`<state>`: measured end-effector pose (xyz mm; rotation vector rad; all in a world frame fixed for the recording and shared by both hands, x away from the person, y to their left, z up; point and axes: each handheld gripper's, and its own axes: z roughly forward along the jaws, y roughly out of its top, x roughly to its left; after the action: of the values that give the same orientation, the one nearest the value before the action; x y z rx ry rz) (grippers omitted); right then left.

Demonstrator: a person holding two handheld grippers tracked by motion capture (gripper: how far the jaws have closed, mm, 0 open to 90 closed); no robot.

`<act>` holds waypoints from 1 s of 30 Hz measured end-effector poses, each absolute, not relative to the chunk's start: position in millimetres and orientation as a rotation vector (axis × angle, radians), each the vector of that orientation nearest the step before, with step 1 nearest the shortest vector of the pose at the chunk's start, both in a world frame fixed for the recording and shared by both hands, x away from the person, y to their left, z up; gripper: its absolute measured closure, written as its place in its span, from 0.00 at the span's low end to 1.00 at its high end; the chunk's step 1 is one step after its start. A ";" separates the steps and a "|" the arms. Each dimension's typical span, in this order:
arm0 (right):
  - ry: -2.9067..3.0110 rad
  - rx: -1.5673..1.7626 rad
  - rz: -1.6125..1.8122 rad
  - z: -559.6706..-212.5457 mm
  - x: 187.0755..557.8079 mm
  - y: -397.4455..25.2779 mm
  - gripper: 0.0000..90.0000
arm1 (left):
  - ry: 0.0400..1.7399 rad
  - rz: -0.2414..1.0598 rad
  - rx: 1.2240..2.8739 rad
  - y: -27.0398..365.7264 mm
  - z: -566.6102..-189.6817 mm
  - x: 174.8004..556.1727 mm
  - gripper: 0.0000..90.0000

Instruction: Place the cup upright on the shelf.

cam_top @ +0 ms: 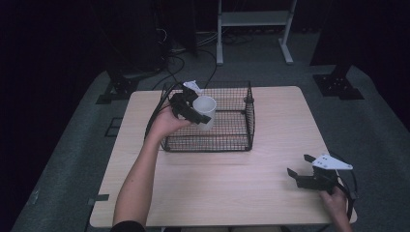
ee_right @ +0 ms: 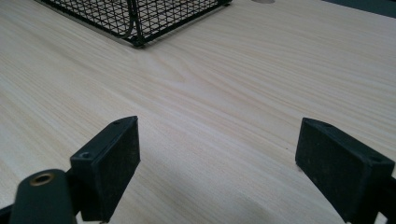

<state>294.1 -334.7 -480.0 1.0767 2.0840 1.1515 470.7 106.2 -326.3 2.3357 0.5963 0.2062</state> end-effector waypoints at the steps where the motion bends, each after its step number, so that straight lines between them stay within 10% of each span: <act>1: 2.084 1.076 1.152 -480.0 294.1 -334.7 0.15 | 0.607 0.204 2.336 106.7 -327.8 472.9 0.24; 30: 2.082 1.074 1.160 -479.9 293.9 -335.3 0.15 | 0.701 0.127 2.361 92.6 -369.6 513.7 0.24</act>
<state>293.9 -335.3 -479.9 1.0740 2.0824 1.1604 513.7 92.6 -369.6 2.3613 0.7008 0.1269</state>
